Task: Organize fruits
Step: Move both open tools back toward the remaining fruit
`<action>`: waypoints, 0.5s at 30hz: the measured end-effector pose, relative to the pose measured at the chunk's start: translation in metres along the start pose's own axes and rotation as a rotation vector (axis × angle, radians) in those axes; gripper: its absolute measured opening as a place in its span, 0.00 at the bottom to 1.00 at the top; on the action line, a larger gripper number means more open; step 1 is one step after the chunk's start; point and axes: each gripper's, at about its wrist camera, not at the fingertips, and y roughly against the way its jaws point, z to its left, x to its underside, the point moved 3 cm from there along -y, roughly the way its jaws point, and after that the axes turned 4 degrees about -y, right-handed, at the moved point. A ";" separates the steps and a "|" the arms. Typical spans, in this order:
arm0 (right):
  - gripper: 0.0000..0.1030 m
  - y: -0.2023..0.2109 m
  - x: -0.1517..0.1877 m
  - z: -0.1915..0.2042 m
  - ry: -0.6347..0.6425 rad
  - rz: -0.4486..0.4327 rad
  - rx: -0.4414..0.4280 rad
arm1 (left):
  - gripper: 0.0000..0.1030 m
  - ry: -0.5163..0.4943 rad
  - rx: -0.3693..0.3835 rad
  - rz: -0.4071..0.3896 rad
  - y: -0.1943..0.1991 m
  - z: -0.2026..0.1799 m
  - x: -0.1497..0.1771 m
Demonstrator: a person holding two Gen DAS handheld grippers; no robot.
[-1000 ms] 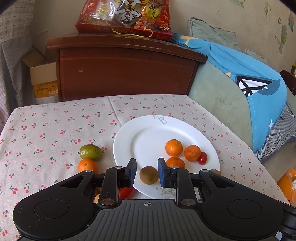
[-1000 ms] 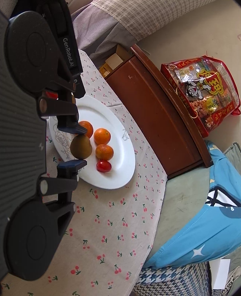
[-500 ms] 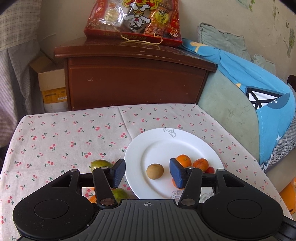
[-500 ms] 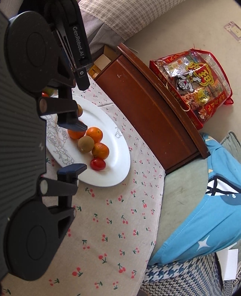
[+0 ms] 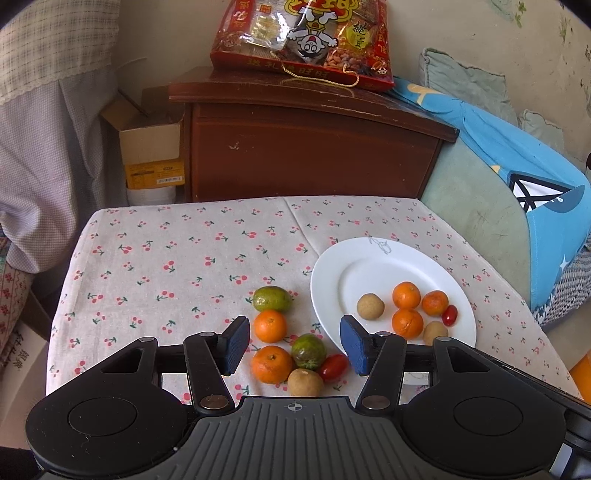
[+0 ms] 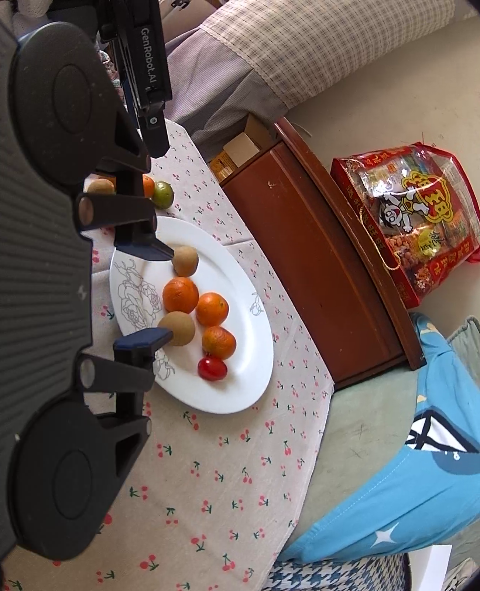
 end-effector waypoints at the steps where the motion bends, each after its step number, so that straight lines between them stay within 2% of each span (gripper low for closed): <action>1: 0.41 0.000 0.002 0.003 0.020 0.006 -0.005 | 0.52 0.002 -0.003 0.001 0.002 0.002 0.002; 9: 0.41 0.000 0.020 0.026 0.135 0.059 -0.048 | 0.52 0.038 -0.040 -0.001 0.013 0.024 0.016; 15: 0.40 -0.004 0.035 0.044 0.200 0.099 -0.115 | 0.52 0.082 -0.051 0.004 0.010 0.039 0.023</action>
